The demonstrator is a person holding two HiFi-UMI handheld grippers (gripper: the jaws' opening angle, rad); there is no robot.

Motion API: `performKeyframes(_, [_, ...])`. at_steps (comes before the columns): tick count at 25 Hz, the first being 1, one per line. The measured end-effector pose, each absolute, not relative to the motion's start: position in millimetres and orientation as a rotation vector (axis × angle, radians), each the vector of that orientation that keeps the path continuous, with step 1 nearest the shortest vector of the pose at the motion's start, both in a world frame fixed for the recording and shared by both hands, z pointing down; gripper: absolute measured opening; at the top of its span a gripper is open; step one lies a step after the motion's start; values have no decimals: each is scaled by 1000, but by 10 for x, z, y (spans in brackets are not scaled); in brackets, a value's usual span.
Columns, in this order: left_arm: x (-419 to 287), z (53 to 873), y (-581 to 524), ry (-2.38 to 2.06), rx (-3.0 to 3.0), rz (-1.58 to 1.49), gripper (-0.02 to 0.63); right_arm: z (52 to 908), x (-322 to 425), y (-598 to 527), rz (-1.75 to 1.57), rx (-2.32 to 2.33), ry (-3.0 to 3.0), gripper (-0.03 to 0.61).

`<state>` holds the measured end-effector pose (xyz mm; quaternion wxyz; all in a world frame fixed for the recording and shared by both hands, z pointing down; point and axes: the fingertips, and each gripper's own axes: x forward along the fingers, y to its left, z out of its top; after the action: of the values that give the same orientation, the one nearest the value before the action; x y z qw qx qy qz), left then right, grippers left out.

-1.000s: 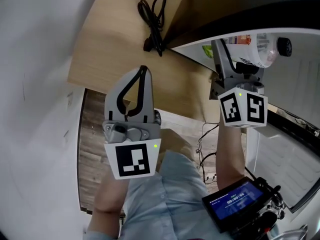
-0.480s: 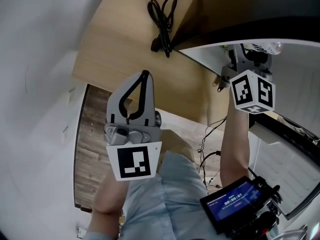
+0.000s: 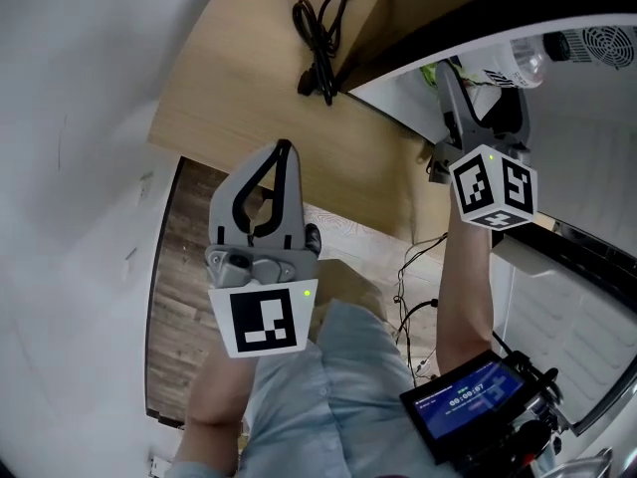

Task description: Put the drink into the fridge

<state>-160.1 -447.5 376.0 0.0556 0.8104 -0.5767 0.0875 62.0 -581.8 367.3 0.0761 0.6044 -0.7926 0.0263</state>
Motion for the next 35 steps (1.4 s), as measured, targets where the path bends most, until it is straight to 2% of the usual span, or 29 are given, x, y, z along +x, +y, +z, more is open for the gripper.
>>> performKeyframes(4, [-1581,3616,-4305,-1775,2468,264,8,3614,593,-5410,84,1813,-2391,475])
performKeyframes(8, [-1558,3428,-4096,-1796,2456,255,8,3465,446,-4886,103,1766,-2448,427])
performKeyframes(12, [-1503,3165,-3867,-1827,2448,242,9,3171,199,-4318,118,1643,-2550,298])
performKeyframes(16, [-1410,2844,-3633,-1875,2472,221,9,2851,23,-3846,92,1555,-2651,96])
performKeyframes(19, [-1349,2641,-3453,-1915,2476,197,8,2647,-29,-3617,39,1539,-2693,6])
performKeyframes(35, [-1099,1987,-3001,-1985,2565,109,8,2093,-24,-3185,-144,1509,-2696,5])
